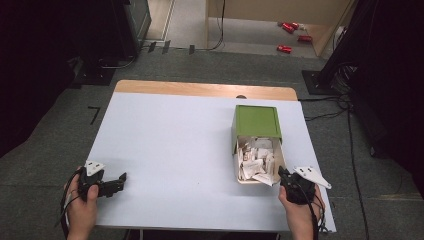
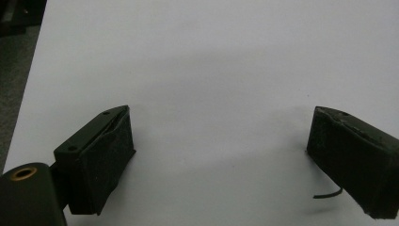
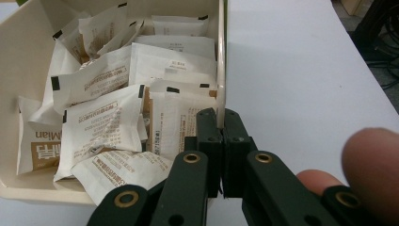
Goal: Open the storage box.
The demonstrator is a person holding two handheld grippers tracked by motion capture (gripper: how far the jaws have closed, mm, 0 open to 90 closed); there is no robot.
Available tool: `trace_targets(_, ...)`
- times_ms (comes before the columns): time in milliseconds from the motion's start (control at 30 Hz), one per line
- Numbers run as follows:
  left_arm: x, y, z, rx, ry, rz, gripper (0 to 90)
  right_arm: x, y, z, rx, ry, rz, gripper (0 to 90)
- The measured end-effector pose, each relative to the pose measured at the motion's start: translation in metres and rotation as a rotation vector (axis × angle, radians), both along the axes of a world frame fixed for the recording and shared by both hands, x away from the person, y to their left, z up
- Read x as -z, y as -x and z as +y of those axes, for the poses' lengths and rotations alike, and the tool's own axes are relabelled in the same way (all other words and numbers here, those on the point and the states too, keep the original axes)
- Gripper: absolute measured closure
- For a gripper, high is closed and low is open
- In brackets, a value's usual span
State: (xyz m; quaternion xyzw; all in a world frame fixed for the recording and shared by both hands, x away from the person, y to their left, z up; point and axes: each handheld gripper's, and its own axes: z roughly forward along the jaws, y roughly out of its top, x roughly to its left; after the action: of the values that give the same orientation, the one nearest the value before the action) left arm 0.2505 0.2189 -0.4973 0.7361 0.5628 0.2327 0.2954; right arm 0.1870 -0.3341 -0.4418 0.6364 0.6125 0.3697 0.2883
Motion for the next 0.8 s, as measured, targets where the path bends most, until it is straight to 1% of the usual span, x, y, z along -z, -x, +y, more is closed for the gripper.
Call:
trace_targets(100,0.000,0.000,0.000,0.000,0.000,0.000,8.1,0.000,0.003,0.000,0.001,-0.004,0.002,89.9)
trace_targets(233,0.000,0.000,0.000,0.000,-0.001,0.001,8.1,-0.001,0.009,0.003,0.008,0.000,0.010,89.9)
trace_targets(267,0.000,0.000,0.000,0.000,0.000,0.001,8.1,-0.001,0.011,0.005,0.007,0.009,0.015,89.8)
trace_targets(333,0.000,0.000,0.000,0.000,0.000,0.001,8.1,-0.001,0.011,0.005,0.007,0.011,0.014,89.9)
trace_targets(633,0.000,0.000,0.000,0.000,0.000,0.002,8.1,-0.001,0.018,0.002,0.004,0.010,0.029,89.6)
trace_targets(700,0.000,0.000,0.000,0.000,0.000,0.002,8.1,-0.002,0.018,0.002,0.001,0.009,0.036,88.0)
trace_targets(733,0.000,0.000,0.000,0.000,0.000,0.002,8.1,-0.002,0.018,0.001,-0.002,0.000,0.032,83.8)
trace_targets(767,0.000,0.000,0.000,0.000,-0.001,0.002,8.1,-0.004,0.018,0.001,-0.010,-0.019,0.012,77.5)
trace_targets(800,0.000,0.000,0.000,0.000,-0.001,0.002,8.1,-0.006,0.018,0.000,-0.015,-0.037,0.002,73.7)
